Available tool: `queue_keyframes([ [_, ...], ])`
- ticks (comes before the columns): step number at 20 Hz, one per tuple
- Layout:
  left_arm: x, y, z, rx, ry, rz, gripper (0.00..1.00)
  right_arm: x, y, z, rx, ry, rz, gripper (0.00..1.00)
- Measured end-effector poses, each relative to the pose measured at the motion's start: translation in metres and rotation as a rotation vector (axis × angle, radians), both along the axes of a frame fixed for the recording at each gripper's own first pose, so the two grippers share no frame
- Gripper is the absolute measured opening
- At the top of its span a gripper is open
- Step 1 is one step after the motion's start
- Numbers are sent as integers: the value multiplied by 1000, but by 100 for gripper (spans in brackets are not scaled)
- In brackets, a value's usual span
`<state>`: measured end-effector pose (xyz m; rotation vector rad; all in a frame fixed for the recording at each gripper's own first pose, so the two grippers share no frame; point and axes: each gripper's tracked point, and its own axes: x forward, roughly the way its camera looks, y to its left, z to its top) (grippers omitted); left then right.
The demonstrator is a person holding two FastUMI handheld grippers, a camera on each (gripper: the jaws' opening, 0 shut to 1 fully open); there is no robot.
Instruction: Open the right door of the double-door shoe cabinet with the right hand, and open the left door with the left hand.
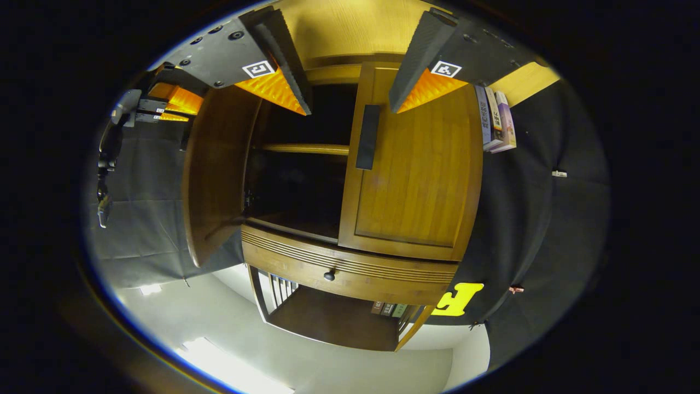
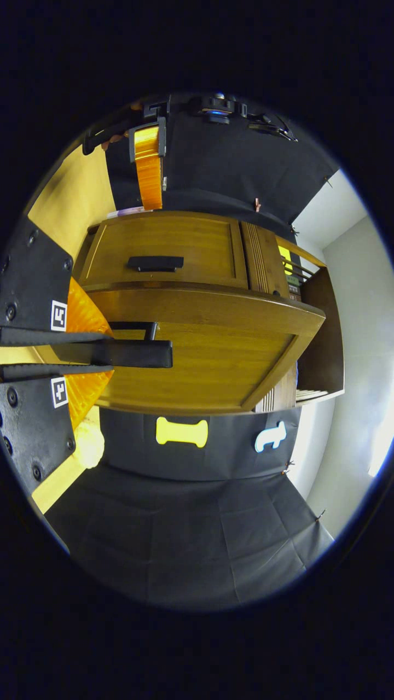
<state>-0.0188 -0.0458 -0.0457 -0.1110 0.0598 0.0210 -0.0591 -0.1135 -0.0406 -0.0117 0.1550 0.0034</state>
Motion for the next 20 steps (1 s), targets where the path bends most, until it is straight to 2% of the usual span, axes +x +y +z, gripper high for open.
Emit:
queue_keyframes([
  [3, 4, -6, -5, -15, 13, -6, 88, -10, -21, 0, -48, -12, -39, 15],
  [4, 6, -9, -6, -18, 16, -9, 88, -12, -29, 1, -67, -14, -51, 10],
  [5, 9, -10, -6, -18, 19, -8, 88, -14, -36, 1, -85, -13, -63, 15],
  [7, 13, -9, -11, -8, 25, 3, 88, -17, -50, 0, -114, -12, -80, 14],
  [8, 17, -9, -12, -2, 27, 13, 88, -17, -54, 1, -130, -14, -82, 10],
  [9, 21, -9, -14, 1, 30, 19, 88, -17, -61, 0, -150, -17, -88, 14],
  [10, 25, -9, -17, -1, 36, 24, 88, -18, -66, 0, -160, -20, -88, 14],
  [14, 42, -12, -22, -7, 60, 39, 88, -20, -78, 0, -100, -25, -64, 12],
  [15, 47, -13, -23, -3, 58, 43, 84, -22, -83, -2, -95, -21, -64, 12],
  [16, 53, -12, -22, 4, 52, 53, 88, -22, -88, -1, -94, -26, -69, 10],
  [20, 75, -7, -24, 26, 33, 80, 88, -31, -111, -2, -48, -27, -84, 9],
])
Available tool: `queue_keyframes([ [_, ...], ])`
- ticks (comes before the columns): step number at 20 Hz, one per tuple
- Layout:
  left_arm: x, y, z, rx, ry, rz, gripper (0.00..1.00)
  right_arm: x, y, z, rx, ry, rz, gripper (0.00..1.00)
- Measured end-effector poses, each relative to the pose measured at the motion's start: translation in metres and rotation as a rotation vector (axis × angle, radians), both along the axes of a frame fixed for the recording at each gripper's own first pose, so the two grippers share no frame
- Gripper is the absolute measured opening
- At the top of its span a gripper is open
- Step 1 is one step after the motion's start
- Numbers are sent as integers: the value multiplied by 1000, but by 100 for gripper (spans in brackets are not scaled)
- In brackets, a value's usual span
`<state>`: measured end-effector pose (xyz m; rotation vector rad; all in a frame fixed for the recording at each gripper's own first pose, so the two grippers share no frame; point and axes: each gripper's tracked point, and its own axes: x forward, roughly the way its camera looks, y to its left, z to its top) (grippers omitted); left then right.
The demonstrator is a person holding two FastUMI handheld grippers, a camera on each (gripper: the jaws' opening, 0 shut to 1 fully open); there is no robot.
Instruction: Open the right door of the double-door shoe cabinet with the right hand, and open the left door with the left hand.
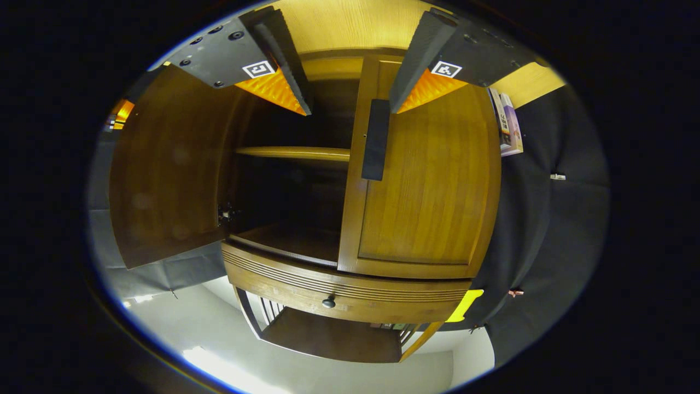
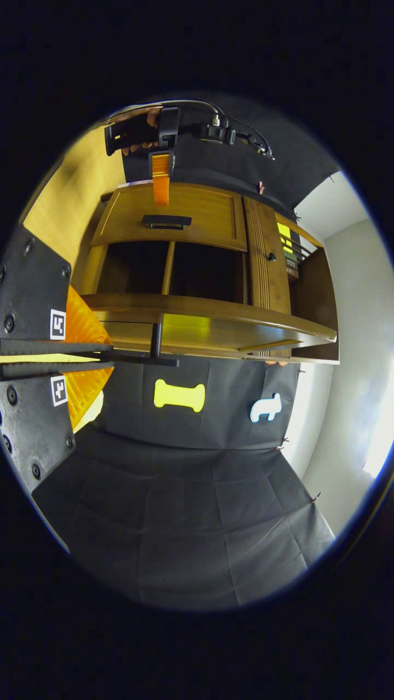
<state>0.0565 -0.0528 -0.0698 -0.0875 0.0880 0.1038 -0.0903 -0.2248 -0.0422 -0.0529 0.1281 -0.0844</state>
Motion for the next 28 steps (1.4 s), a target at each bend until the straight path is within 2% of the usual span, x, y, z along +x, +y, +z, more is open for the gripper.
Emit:
queue_keyframes([
  [5, 25, -8, 3, 4, -36, -34, 88, -16, -32, 0, -51, -1, -57, 9],
  [6, 30, -4, 6, 10, -53, -30, 84, -20, -27, 3, -44, -8, -34, 9],
  [7, 36, 2, 7, 20, -67, -23, 88, -21, -19, 5, -22, -15, -6, 10],
  [9, 47, 15, 8, 47, -83, 9, 88, -25, -24, 5, -18, -15, 0, 8],
  [11, 59, 26, 6, 66, -91, 39, 84, -28, -27, 8, -1, -24, 11, 8],
  [13, 70, 35, 4, 83, -86, 58, 86, -33, -29, 6, 29, -27, 20, 8],
  [15, 80, 37, -3, 94, -73, 63, 84, -43, -42, 5, 7, -27, -13, 43],
  [18, 93, 41, -8, 95, -69, 64, 76, -48, -47, 4, 0, -29, -30, 96],
  [21, 105, 40, -9, 101, -67, 65, 64, -51, -51, -2, 43, -16, -23, 90],
  [24, 107, 49, -9, 101, -75, 107, 37, -47, -71, -13, 46, 17, -66, 92],
  [28, 107, 48, -10, 102, -70, 99, 35, -47, -79, -23, 61, 52, -87, 92],
])
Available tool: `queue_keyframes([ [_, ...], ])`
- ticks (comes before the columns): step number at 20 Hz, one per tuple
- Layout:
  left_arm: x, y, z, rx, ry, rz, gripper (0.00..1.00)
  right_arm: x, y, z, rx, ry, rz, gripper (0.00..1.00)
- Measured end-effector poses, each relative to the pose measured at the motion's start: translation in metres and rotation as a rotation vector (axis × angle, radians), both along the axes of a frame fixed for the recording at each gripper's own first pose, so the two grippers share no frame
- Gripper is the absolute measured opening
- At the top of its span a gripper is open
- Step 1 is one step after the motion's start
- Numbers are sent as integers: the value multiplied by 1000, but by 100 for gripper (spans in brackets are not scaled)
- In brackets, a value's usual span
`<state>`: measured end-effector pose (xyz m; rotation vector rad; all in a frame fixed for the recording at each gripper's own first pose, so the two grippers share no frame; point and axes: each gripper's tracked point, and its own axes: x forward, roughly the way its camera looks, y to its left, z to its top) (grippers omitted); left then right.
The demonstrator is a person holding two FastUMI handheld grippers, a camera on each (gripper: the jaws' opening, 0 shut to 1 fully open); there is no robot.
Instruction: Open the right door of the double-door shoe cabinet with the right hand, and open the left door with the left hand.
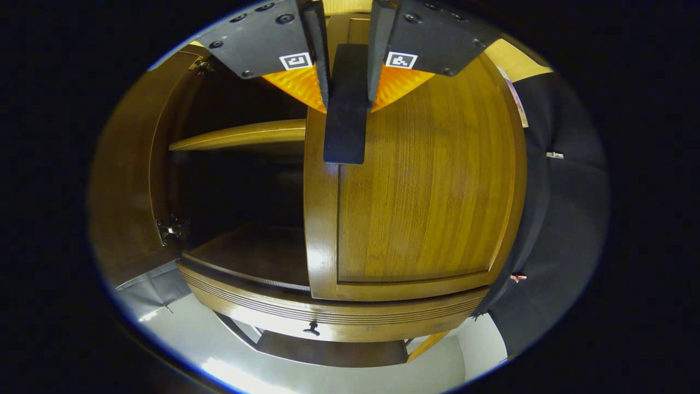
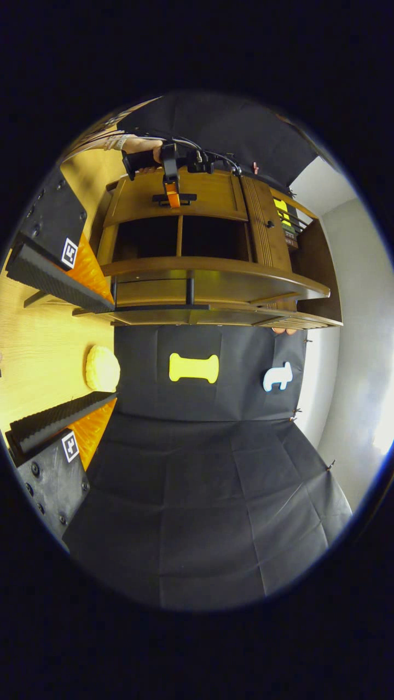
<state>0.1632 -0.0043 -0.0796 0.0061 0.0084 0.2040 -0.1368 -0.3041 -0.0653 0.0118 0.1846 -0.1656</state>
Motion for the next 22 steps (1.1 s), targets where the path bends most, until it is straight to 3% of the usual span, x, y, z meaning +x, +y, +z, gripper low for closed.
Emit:
queue_keyframes([
  [10, -30, -3, 2, -63, 42, -86, 33, -21, 18, 15, -28, -10, -30, 92],
  [13, -49, -3, 4, -40, 46, -115, 31, -30, 27, 13, -65, 9, -40, 92],
  [22, -107, 5, 12, -23, 66, -196, 34, -50, 88, 28, -40, -12, 25, 92],
])
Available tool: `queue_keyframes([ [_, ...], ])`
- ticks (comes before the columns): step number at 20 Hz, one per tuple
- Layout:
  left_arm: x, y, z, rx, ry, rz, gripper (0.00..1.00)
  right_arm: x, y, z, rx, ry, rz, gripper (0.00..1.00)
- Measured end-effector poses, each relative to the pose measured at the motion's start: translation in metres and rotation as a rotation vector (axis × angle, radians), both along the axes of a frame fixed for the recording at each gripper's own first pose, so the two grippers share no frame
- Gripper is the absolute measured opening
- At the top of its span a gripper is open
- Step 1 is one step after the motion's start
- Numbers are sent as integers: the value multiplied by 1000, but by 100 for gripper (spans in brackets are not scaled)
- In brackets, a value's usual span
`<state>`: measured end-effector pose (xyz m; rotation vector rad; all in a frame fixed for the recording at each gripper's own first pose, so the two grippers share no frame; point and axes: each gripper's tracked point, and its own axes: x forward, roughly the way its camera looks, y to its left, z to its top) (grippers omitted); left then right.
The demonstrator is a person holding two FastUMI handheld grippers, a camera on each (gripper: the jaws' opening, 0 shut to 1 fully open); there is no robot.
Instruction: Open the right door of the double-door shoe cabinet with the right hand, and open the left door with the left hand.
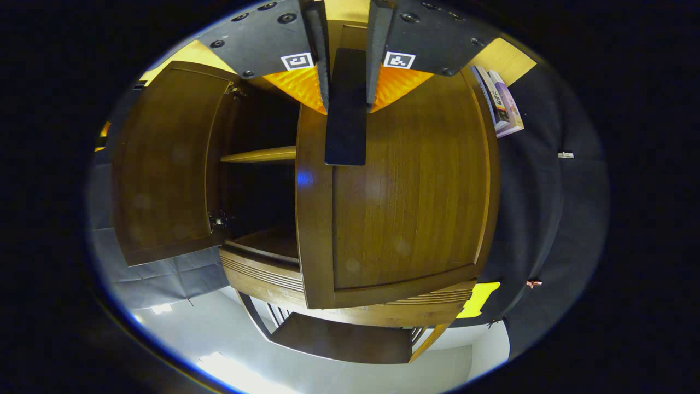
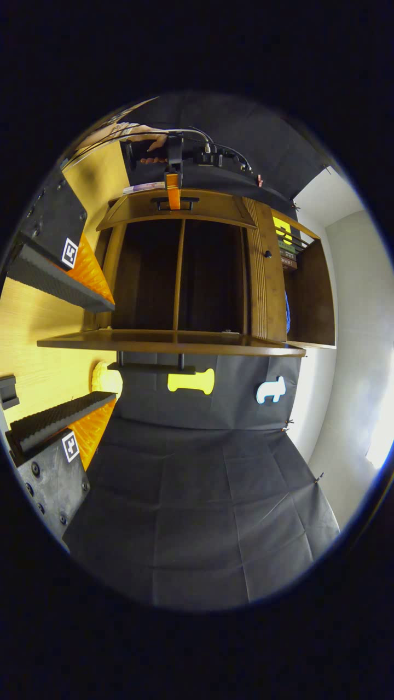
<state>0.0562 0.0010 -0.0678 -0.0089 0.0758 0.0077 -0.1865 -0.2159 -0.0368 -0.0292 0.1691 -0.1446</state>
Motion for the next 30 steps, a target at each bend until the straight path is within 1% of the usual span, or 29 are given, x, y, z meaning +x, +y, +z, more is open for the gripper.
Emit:
queue_keyframes([
  [1, -5, 2, 0, -4, 1, -7, 32, 0, 4, 0, 4, 1, 2, 92],
  [3, -17, 6, 1, 1, -1, -18, 34, 0, 16, -2, 10, 4, 12, 92],
  [6, -38, 15, 4, 4, -9, -29, 34, 6, 38, 0, 13, 3, 49, 92],
  [8, -53, 23, 7, 2, -17, -27, 33, 9, 56, -1, 24, 9, 84, 92],
  [9, -60, 27, 8, 2, -21, -24, 34, 12, 65, 0, 31, 10, 104, 92],
  [10, -67, 31, 9, 5, -27, -21, 32, 12, 73, 0, 36, 9, 119, 92],
  [13, -88, 43, 6, 12, -30, -16, 32, 16, 92, 0, 37, 13, 148, 92],
  [14, -93, 47, 8, 15, -32, -13, 31, 18, 97, -1, 34, 14, 159, 92],
  [15, -99, 52, 10, 18, -35, -8, 33, 20, 104, -1, 32, 13, 170, 92],
  [17, -111, 63, 10, 24, -40, 7, 30, 27, 117, -2, 28, 11, 195, 92],
  [19, -122, 74, 13, 30, -49, 35, 29, 35, 130, -4, 35, 14, 226, 92],
  [22, -135, 89, 16, 63, -50, 77, 26, 45, 147, -10, 40, 25, 268, 92],
  [23, -139, 94, 16, 73, -50, 90, 24, 48, 152, -13, 38, 25, 282, 92],
  [25, -146, 105, 18, 97, -49, 116, 23, 54, 166, -14, 35, 22, 309, 92],
  [28, -159, 127, 21, 118, -51, 172, 16, 63, 185, -17, 51, 18, 358, 92],
  [30, -168, 139, 23, 101, -52, 204, 11, 68, 195, -16, 73, 16, 379, 92],
])
